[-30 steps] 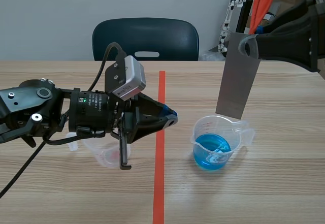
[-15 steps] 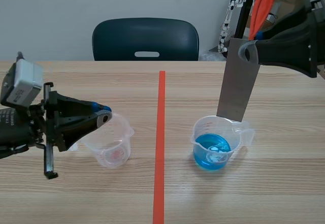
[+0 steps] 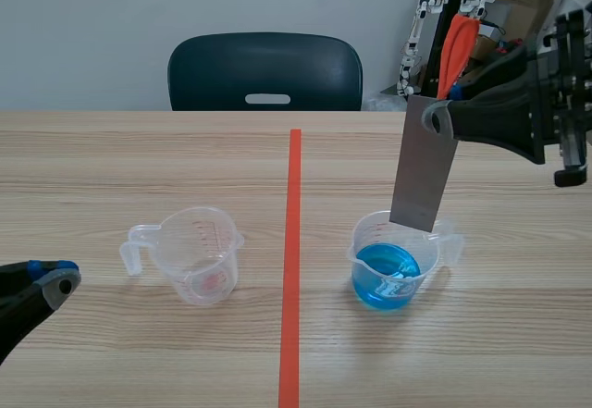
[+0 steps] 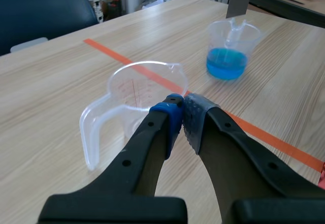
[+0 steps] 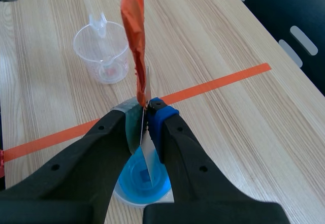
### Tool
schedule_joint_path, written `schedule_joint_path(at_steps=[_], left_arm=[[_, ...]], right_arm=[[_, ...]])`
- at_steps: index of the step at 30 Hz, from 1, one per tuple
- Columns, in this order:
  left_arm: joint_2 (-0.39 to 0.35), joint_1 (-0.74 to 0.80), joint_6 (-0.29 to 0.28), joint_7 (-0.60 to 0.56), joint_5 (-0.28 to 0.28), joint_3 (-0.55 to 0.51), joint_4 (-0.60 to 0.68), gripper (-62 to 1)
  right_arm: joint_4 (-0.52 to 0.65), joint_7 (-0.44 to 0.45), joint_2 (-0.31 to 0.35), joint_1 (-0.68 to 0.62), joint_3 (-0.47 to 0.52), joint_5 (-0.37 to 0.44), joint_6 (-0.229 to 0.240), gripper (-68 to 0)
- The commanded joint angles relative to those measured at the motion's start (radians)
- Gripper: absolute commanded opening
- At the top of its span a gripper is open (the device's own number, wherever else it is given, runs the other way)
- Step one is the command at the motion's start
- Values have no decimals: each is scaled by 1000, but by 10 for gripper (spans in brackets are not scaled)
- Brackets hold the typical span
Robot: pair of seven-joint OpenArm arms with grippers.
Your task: Do the redox reaction experiment. lower the plate into the blue solution
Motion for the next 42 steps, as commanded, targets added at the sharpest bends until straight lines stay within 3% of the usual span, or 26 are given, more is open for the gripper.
schedule_joint_path(at_steps=[1,7,17,21,24,34,37,42], left_arm=[[41,31,21,-31,6,-14,12,-569],[172,149,63,-196,194,-85,-19,-569],[431,177,283,-505,455,-114,-253,-569],[500,151,327,-558,492,-114,-330,-569],[542,122,328,-558,496,-114,-374,-568],[593,33,329,-558,536,-114,-422,-557],[601,27,329,-558,536,-114,-413,-449],[603,33,328,-558,531,-114,-371,-109]], right_arm=[[-2,23,3,11,17,11,8,-669],[-24,30,-26,11,17,-20,8,-669],[-41,38,-67,-5,16,-60,8,-669],[-49,35,-92,-6,16,-91,8,-669],[-56,42,-98,-22,16,-93,8,-669],[-57,50,-136,-49,16,-168,8,-669],[-61,48,-143,-53,16,-172,8,-669],[-66,53,-154,-55,16,-188,8,-669]])
